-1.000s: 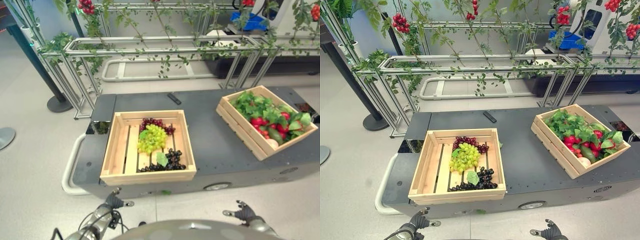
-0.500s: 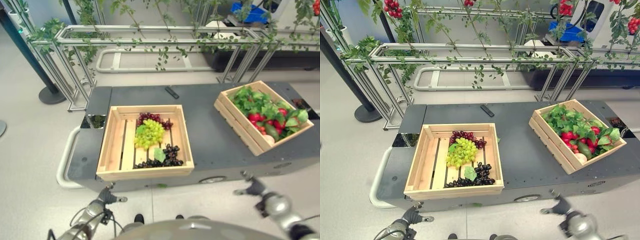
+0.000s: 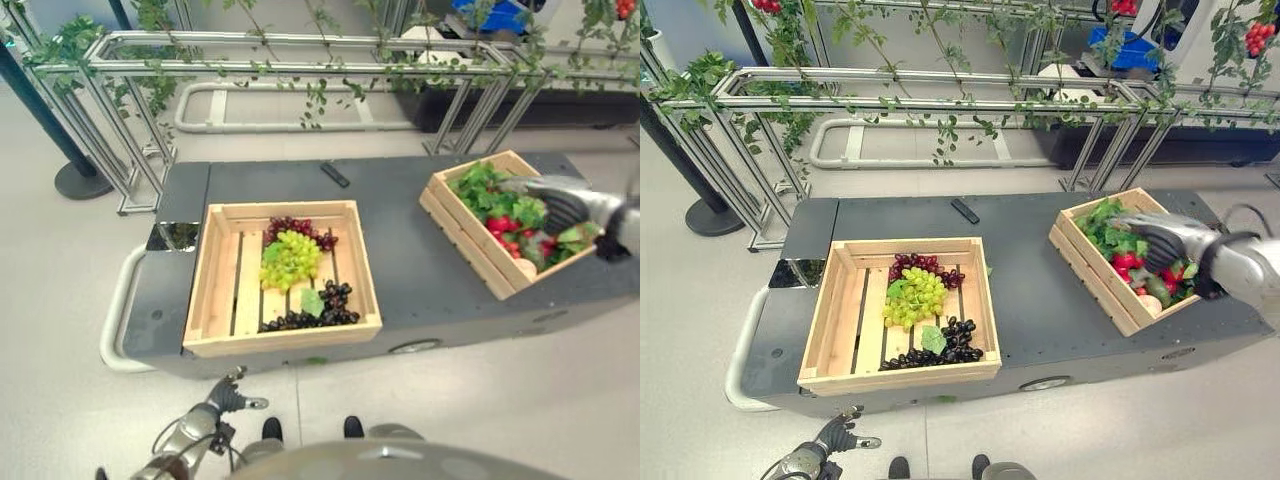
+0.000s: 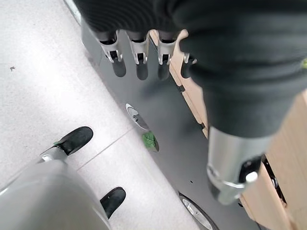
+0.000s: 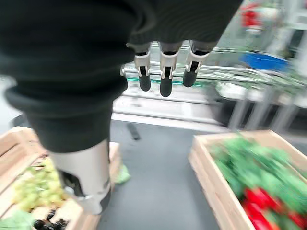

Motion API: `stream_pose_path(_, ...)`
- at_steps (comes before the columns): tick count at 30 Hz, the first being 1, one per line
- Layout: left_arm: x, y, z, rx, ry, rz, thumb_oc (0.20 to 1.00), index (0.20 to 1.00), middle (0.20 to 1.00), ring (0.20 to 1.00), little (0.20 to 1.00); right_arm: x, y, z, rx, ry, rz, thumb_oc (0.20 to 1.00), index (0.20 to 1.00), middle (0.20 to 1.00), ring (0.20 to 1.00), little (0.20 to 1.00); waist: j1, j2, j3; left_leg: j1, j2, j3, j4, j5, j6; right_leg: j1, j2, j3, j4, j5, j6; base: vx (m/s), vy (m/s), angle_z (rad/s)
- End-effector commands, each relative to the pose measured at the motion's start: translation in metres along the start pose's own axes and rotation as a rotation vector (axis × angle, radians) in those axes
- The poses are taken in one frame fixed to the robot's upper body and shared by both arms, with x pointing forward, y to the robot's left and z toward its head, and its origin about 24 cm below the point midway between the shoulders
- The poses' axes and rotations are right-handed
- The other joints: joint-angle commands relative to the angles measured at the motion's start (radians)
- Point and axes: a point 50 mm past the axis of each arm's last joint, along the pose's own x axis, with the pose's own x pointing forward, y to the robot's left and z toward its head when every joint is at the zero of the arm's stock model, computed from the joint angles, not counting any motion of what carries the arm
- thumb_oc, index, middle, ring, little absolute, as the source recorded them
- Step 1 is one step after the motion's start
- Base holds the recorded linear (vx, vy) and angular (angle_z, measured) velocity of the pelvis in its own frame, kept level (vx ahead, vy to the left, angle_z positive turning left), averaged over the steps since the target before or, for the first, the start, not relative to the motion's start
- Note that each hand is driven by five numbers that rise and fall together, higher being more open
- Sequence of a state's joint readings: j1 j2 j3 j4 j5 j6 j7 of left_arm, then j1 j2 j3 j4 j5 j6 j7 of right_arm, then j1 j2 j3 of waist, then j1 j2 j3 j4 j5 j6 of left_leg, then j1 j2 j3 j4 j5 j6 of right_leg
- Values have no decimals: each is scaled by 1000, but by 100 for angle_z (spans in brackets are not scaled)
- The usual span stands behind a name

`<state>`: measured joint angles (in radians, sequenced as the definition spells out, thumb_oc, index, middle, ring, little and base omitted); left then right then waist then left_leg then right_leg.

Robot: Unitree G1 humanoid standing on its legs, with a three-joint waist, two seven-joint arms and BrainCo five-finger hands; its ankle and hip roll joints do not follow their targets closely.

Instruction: Pick up the fruits from the basket on one side to the basket on the other side

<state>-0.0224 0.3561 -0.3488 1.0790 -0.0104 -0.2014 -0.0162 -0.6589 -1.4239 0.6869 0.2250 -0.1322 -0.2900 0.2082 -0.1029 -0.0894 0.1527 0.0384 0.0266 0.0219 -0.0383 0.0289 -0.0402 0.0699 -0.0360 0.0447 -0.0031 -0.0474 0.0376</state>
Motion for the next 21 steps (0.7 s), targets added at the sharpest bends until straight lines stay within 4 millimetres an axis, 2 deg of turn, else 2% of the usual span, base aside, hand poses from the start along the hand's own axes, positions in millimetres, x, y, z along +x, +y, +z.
stream_pose_path(1, 2, 18, 13, 58, -59, 42, 1000, 1000, 1000, 1000, 1000, 5, -14, 8, -61, -36, -47, 1000, 1000, 1000, 1000, 1000, 30, -28, -10, -54, 53, -20, 144, -91, -51, -70, -69, -3, 124, -17, 109, 0, 0, 0)
stream_pose_path(6, 3, 19, 14, 63, -53, 48, 1000, 1000, 1000, 1000, 1000, 16, -31, 20, -138, -68, -73, 1000, 1000, 1000, 1000, 1000, 35, -29, 4, -75, 48, -30, 157, -91, -50, -83, -70, -8, 132, -17, 106, -24, -1, 8)
stream_pose_path(7, 4, 19, 15, 70, -51, 47, 1000, 1000, 1000, 1000, 1000, 23, -37, 27, -166, -87, -81, 1000, 1000, 1000, 1000, 1000, 39, -29, 10, -84, 46, -31, 163, -91, -49, -92, -70, -5, 139, -17, 106, -24, 6, 8)
stream_pose_path(10, 4, 20, 17, 75, -57, 49, 1000, 1000, 1000, 1000, 1000, 31, -42, 33, -195, -102, -84, 1000, 1000, 1000, 1000, 1000, 41, -26, 20, -93, 44, -33, 170, -91, -47, -104, -69, -2, 149, -18, 105, -30, 3, 1)
stream_pose_path(17, 8, 35, 32, 84, -83, 96, 1000, 1000, 1000, 1000, 1000, 62, -64, 62, -268, -158, -136, 1000, 1000, 1000, 1000, 1000, 57, -14, 85, -166, 41, -40, 203, -79, -44, -178, -64, 5, 179, -13, 100, -68, -2, -1)
stream_pose_path(21, 7, 42, 34, 69, -90, 125, 1000, 1000, 1000, 1000, 1000, 67, -73, 73, -312, -176, -145, 1000, 1000, 1000, 1000, 1000, 63, -10, 111, -200, 41, -38, 225, -80, -44, -210, -61, 14, 191, -11, 97, -43, -13, -4)
